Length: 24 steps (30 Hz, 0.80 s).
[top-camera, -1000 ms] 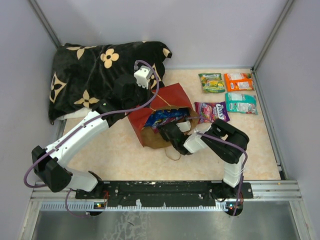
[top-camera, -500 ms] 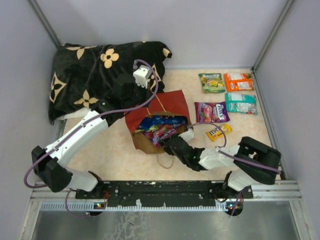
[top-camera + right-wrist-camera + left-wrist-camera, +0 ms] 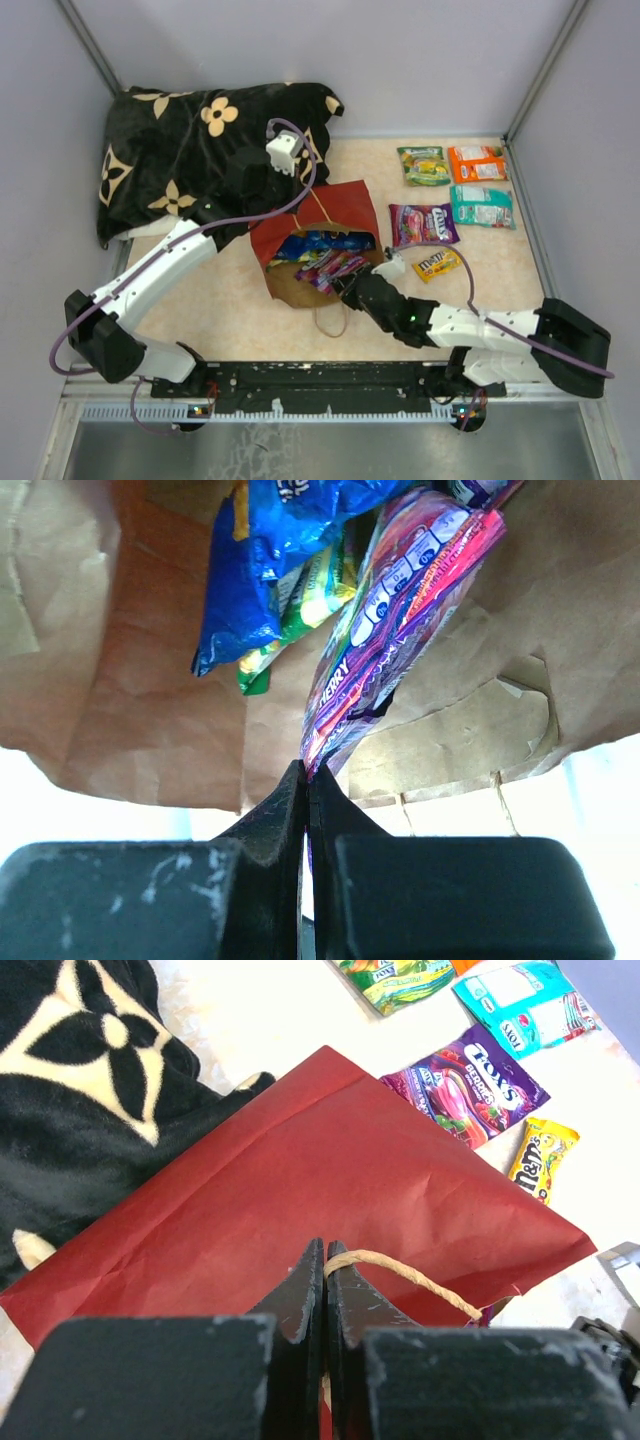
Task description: Take the snacks out of the paper bag
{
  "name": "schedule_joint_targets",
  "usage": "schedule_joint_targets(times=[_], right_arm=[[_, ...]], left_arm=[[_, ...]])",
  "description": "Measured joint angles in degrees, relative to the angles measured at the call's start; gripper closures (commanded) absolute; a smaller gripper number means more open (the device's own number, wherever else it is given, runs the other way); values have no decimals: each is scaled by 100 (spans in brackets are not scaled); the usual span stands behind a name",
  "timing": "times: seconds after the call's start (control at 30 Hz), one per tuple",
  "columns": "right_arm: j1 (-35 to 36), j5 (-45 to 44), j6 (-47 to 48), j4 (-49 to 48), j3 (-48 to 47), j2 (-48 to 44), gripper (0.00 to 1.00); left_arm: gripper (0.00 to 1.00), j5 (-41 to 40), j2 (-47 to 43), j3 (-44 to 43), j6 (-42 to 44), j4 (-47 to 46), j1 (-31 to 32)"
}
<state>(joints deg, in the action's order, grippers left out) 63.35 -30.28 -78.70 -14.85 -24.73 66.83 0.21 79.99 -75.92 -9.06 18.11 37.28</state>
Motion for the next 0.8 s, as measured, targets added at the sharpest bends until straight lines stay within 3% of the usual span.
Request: schedule_joint_targets(times=[0.17, 0.57, 0.8], right_arm=[[103, -221, 140, 308, 0, -450, 100], [155, -315, 232, 623, 66, -529, 100], [542, -754, 487, 1226, 11, -1209, 100]], left_arm=[[100, 0, 7, 0, 2, 0, -37], [100, -7, 7, 0, 4, 4, -46], [100, -13, 7, 0, 4, 7, -46]])
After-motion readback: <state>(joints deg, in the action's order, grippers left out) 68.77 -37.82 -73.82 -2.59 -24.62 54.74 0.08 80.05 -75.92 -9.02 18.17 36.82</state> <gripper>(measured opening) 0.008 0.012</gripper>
